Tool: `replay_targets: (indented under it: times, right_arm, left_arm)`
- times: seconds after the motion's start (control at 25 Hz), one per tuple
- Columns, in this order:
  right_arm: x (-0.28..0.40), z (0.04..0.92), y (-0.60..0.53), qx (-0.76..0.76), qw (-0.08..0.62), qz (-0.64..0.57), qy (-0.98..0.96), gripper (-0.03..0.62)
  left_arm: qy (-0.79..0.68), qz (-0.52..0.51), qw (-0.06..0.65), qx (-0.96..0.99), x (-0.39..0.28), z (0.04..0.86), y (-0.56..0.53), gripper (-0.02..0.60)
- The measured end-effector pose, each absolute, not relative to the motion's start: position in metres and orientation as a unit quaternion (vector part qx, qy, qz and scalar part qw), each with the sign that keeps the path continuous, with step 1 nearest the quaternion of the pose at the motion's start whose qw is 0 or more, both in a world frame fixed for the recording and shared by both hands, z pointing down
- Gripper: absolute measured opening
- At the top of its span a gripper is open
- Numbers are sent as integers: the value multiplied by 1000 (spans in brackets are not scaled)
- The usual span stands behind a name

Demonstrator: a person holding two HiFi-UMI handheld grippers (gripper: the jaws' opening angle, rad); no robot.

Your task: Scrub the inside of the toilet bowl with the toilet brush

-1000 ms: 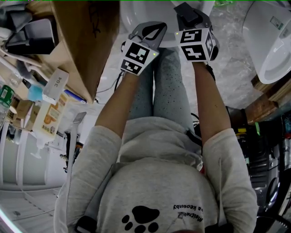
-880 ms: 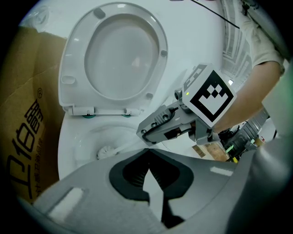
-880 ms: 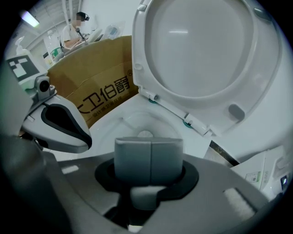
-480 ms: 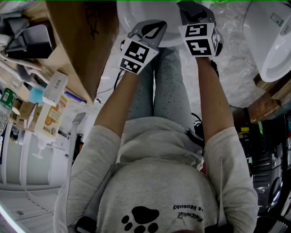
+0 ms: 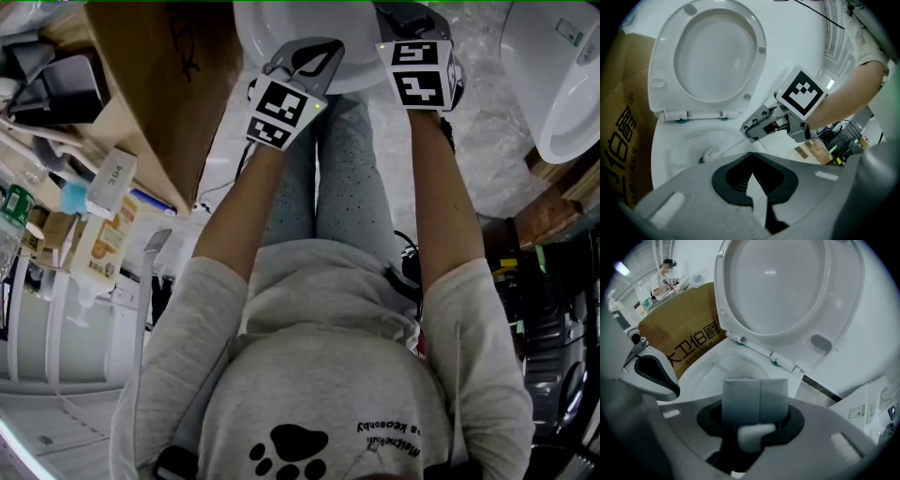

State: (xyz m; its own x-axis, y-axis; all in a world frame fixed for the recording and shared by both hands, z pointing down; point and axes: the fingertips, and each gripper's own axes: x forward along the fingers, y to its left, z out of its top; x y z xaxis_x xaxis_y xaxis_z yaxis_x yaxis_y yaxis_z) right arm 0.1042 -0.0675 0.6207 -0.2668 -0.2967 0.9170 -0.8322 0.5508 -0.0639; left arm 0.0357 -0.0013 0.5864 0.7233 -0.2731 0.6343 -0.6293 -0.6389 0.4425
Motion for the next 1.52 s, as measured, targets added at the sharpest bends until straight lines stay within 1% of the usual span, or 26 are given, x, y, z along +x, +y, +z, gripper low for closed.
replay_targets:
  times: [0.6, 1.16, 1.52]
  right_arm:
    - [128, 621, -43, 415, 452, 322, -721, 161]
    - [142, 634, 19, 427, 464, 349, -693, 155]
    - [126, 641, 46, 421, 467, 368, -685, 153]
  left_arm:
    - [-251, 266, 325, 872, 44, 580, 11, -2]
    - [-248, 266, 321, 874, 35, 576, 39, -2]
    - [-246, 266, 319, 876, 24, 573, 53, -2]
